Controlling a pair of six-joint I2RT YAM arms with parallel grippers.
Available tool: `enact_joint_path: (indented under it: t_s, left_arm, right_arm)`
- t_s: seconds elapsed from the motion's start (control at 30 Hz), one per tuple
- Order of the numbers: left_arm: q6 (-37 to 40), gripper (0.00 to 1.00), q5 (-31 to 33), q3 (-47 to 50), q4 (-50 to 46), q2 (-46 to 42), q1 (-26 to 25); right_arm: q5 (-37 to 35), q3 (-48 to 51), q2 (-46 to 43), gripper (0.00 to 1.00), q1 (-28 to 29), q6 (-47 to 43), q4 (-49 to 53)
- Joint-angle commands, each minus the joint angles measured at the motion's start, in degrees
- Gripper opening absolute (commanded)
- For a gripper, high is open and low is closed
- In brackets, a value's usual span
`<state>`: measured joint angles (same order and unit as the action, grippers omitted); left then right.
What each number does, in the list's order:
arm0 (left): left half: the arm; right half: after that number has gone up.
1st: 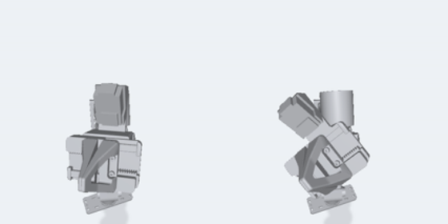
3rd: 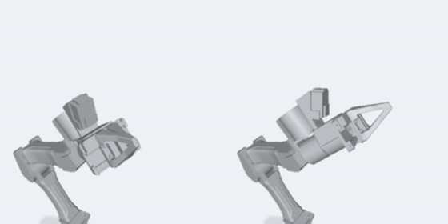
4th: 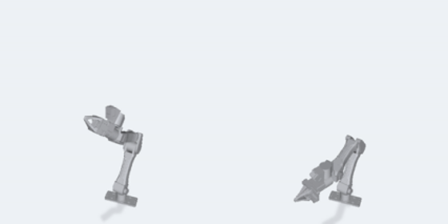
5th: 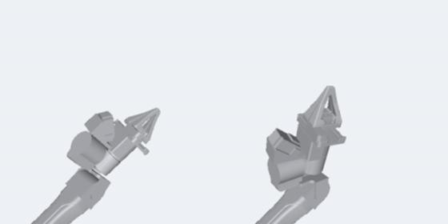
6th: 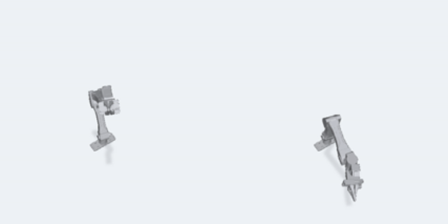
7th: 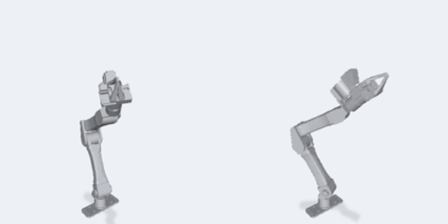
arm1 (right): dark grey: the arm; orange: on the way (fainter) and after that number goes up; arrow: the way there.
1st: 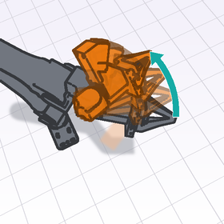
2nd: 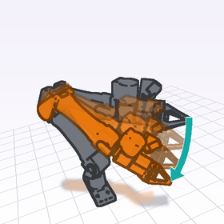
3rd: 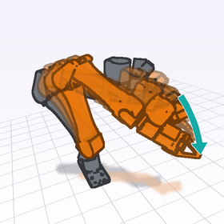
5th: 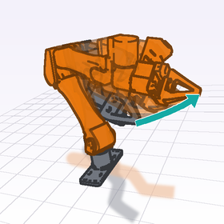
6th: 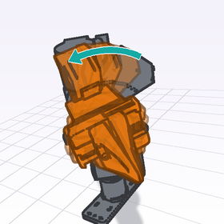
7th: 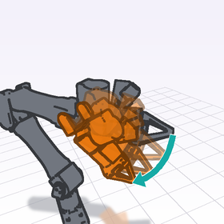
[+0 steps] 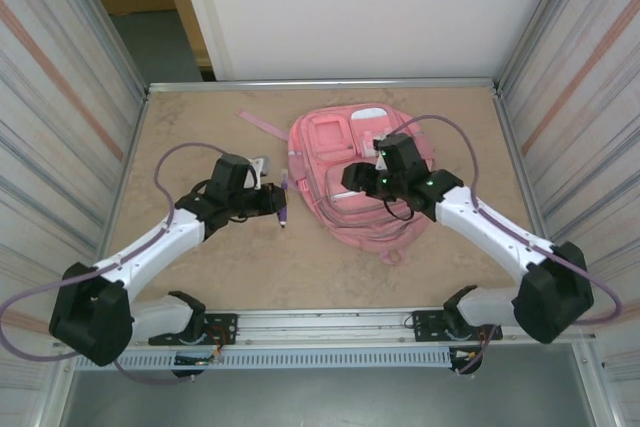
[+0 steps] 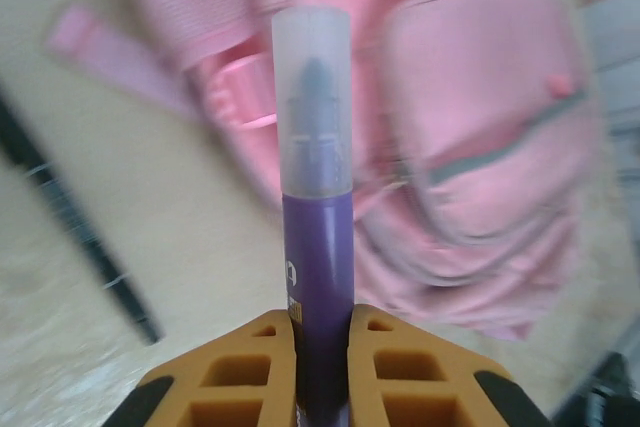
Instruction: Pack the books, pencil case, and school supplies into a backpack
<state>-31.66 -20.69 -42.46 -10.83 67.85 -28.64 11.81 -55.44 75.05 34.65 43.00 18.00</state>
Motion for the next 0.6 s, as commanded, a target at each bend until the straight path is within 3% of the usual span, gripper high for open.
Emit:
enact_joint_path:
  t_s: [0.0,0.17,0.33,0.57]
  left_arm:
    - [3.23,0.09,-7.09,-0.35,4.57,-0.73,-2.12]
    - [4.35,0.07,-7.89,-0.1,9.11,0.21,-6.47]
    - [4.29,0.06,-8.9,-0.21,12.22,3.29,-9.64]
    - [1.87,0.06,-10.26,-1.4,16.41,6.11,-10.86]
  right_arm:
    - [9.49,-2.61,3.03,0.62,2.14,1.28,-5.78]
    - [12.77,-4.47,5.98,0.62,3.14,5.03,-8.68]
    - [10.61,-5.78,7.24,0.61,3.05,6.3,-6.86]
    - [11.87,-2.88,8.8,0.5,4.01,10.97,-11.19]
